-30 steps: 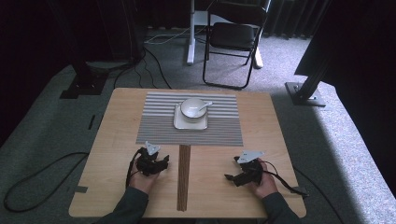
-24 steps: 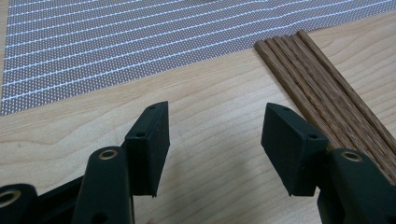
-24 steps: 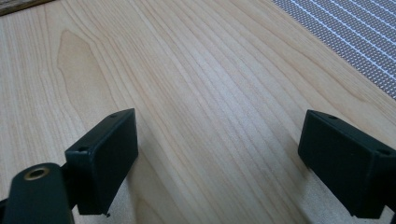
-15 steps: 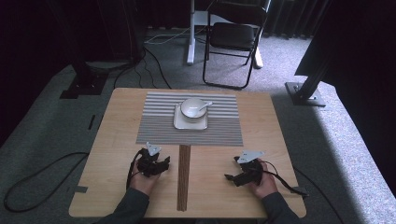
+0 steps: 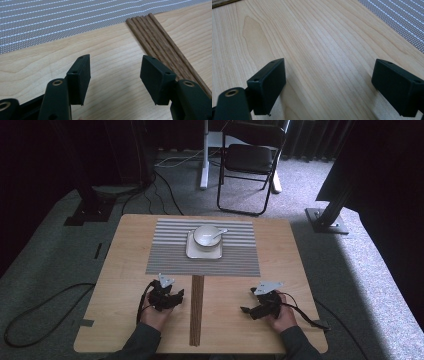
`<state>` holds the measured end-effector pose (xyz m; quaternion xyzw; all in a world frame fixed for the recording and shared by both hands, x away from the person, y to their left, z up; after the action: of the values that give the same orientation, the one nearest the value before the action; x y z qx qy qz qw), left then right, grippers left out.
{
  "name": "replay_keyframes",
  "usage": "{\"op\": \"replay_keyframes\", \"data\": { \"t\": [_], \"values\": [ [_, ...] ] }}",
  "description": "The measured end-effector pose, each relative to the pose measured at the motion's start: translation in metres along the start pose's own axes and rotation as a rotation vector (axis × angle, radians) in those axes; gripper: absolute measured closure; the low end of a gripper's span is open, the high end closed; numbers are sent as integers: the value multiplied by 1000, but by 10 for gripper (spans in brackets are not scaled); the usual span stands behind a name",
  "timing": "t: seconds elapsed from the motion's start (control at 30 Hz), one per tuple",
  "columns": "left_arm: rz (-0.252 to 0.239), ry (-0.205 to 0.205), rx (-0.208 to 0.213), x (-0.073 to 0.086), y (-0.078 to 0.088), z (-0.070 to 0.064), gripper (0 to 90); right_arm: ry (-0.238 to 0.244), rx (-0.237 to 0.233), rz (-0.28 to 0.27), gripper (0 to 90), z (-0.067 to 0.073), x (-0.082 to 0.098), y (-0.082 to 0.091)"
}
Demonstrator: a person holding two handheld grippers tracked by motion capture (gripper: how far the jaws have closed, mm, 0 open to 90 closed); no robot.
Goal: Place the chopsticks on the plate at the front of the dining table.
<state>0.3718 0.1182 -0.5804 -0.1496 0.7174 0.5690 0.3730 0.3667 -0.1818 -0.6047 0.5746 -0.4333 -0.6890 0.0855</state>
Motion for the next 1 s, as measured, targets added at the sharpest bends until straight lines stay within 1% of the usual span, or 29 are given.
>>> {"op": "replay_keyframes", "data": {
  "t": [0.4, 0.47, 0.63, 1.0],
  "values": [
    [6, -13, 19, 2, 0, -8, 419, -1, 0, 0, 116, 0, 0, 0],
    [8, -9, 27, 2, 0, -10, 419, -1, 0, 0, 116, 0, 0, 0],
    [13, -16, 44, 4, 0, -15, 419, -1, 0, 0, 115, 0, 0, 0],
    [24, -21, 55, 6, -3, -19, 417, -1, 0, 0, 116, 0, 0, 0]
  ]
}}
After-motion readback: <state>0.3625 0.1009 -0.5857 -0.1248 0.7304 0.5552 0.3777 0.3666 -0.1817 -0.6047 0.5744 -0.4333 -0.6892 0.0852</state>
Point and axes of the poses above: each handheld gripper's, and its own axes: y roughly backward along the jaws, x roughly out of its underside, z roughly to its left, the point moved 8 cm from there along -y, roughly forward along the jaws, and after that the axes turned 3 degrees about y, right-handed, at the moved point
